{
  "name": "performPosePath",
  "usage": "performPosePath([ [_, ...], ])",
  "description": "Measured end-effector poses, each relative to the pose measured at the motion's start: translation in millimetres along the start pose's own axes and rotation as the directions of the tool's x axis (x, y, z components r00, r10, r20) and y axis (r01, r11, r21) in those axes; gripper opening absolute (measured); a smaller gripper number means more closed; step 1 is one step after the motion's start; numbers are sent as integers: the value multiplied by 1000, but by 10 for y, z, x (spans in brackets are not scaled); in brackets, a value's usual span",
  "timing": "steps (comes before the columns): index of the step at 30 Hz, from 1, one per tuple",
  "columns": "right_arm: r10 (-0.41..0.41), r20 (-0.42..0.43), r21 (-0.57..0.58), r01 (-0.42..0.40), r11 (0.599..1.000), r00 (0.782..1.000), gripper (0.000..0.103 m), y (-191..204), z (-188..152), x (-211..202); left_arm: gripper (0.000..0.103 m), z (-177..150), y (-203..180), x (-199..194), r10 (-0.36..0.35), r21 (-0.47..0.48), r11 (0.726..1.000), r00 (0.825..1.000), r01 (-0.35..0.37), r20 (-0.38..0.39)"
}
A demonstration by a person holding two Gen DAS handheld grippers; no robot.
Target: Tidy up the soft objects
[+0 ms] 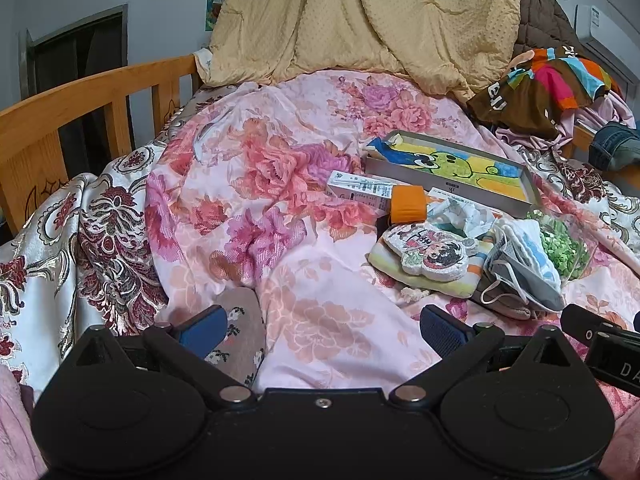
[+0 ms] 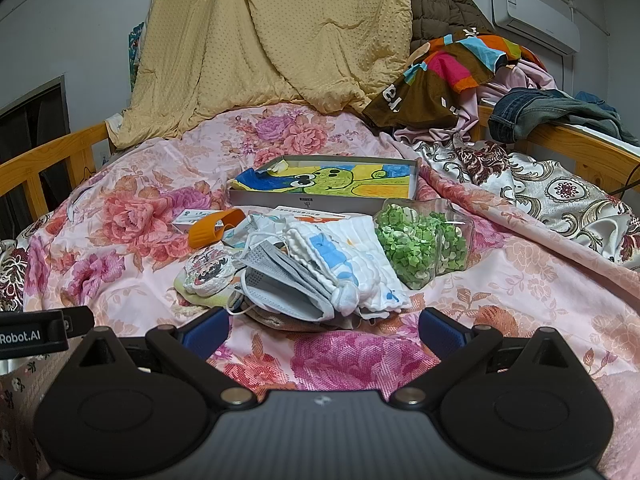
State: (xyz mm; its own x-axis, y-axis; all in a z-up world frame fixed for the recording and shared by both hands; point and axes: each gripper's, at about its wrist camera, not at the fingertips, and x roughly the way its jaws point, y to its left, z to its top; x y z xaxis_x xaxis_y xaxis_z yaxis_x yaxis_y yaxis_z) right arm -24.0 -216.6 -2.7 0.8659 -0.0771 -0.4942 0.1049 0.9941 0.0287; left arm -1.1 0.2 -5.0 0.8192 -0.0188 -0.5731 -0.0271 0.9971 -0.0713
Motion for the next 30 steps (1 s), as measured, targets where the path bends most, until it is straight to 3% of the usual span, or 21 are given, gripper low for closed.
performPosePath([
  [30, 0, -1, 0, 0, 1000, 1000, 103, -6, 0, 3, 102, -22, -3, 6, -15, -21, 1000, 1000, 15, -24],
])
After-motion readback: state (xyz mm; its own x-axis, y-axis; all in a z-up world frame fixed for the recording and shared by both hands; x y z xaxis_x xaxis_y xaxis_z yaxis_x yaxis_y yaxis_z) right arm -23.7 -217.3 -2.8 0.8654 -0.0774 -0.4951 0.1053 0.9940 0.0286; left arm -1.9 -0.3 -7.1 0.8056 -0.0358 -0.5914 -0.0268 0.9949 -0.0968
